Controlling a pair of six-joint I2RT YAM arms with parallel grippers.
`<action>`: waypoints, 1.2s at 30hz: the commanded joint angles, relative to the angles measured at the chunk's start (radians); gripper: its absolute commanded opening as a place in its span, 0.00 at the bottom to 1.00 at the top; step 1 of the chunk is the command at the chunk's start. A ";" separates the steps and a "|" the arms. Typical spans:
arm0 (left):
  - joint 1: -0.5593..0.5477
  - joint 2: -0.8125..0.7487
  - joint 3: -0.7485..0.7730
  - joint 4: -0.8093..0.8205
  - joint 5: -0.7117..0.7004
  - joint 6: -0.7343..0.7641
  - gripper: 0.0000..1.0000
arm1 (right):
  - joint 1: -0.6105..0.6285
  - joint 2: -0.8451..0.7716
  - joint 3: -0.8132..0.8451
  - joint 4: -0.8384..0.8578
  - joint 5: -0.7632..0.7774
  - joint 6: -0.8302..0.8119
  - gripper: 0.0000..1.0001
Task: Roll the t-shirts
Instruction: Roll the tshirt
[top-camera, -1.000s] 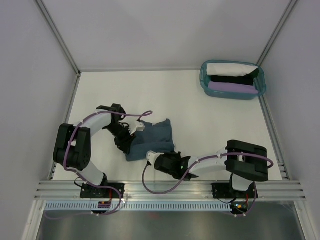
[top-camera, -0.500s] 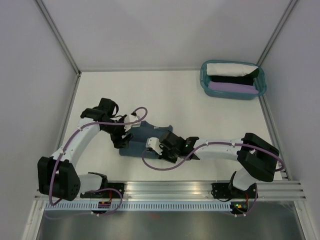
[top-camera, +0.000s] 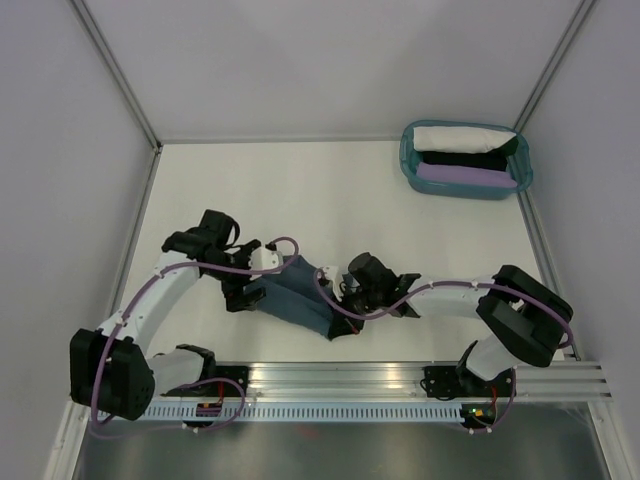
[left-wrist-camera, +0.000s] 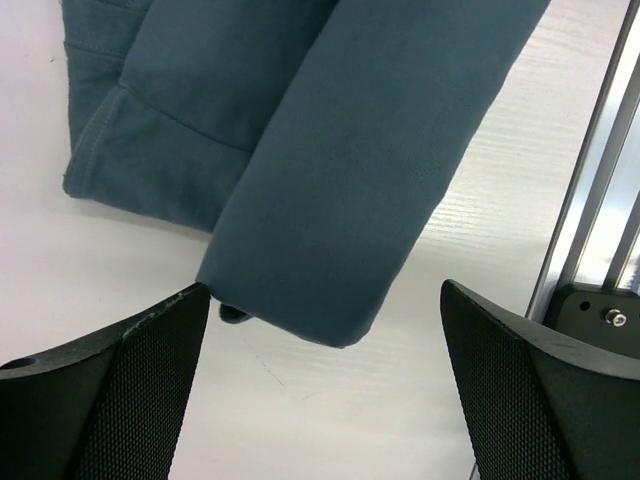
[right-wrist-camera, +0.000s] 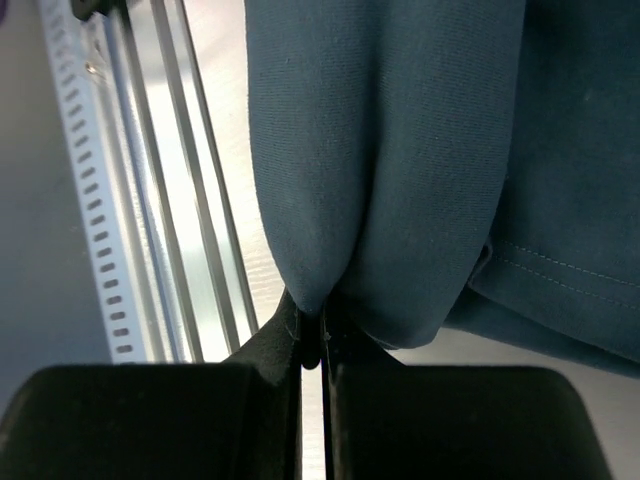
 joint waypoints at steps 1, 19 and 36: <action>-0.023 -0.007 -0.038 0.063 -0.013 0.085 1.00 | -0.034 -0.025 -0.030 0.149 -0.180 0.091 0.00; -0.092 0.097 -0.126 0.079 -0.057 0.062 0.16 | -0.129 -0.074 0.018 -0.025 -0.162 -0.018 0.01; -0.055 0.266 -0.046 -0.041 0.030 0.039 0.02 | -0.012 -0.246 -0.001 -0.090 0.213 -0.128 0.80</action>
